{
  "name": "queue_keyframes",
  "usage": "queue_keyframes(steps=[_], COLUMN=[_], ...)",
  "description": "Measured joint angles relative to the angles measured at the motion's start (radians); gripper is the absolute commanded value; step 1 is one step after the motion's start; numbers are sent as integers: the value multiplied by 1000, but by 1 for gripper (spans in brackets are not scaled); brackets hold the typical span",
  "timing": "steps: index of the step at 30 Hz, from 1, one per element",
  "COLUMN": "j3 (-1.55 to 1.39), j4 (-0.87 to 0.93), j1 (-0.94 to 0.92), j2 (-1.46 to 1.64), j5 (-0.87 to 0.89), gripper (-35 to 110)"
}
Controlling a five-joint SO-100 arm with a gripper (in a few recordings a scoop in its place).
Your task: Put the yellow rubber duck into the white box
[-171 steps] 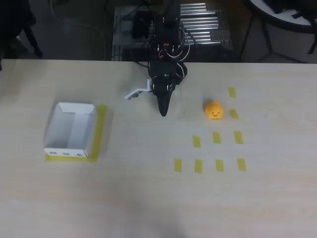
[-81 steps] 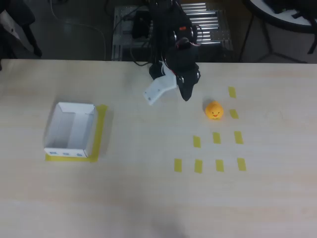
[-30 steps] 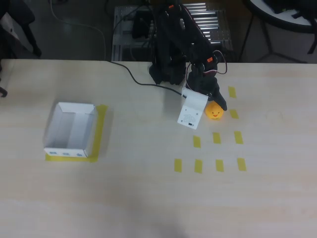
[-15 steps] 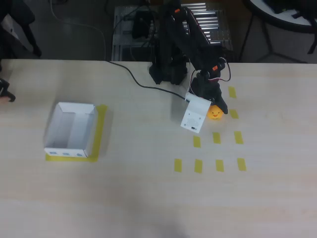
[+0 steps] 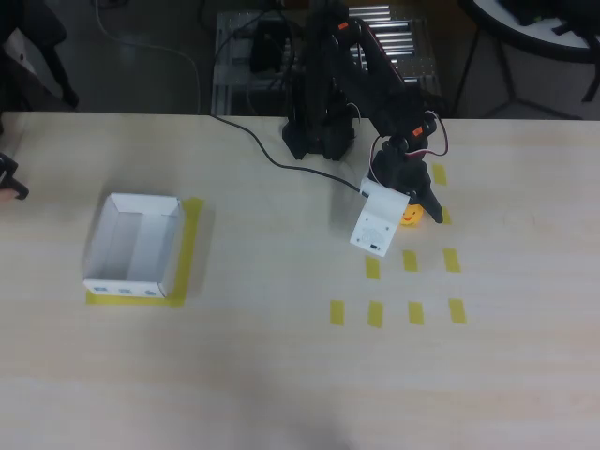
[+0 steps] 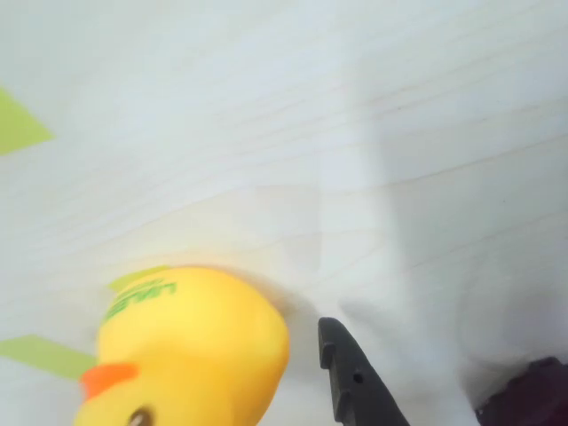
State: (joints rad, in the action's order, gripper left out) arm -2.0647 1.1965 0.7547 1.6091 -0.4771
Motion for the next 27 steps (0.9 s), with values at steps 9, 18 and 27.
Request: queue_keyframes(steps=[9,18,27], j3=[41,43,61], j4=[11,-9,-9], j1=[0,0,8], j2=[-54,-81,-81], j5=[0,12,18], gripper=[48,0,0])
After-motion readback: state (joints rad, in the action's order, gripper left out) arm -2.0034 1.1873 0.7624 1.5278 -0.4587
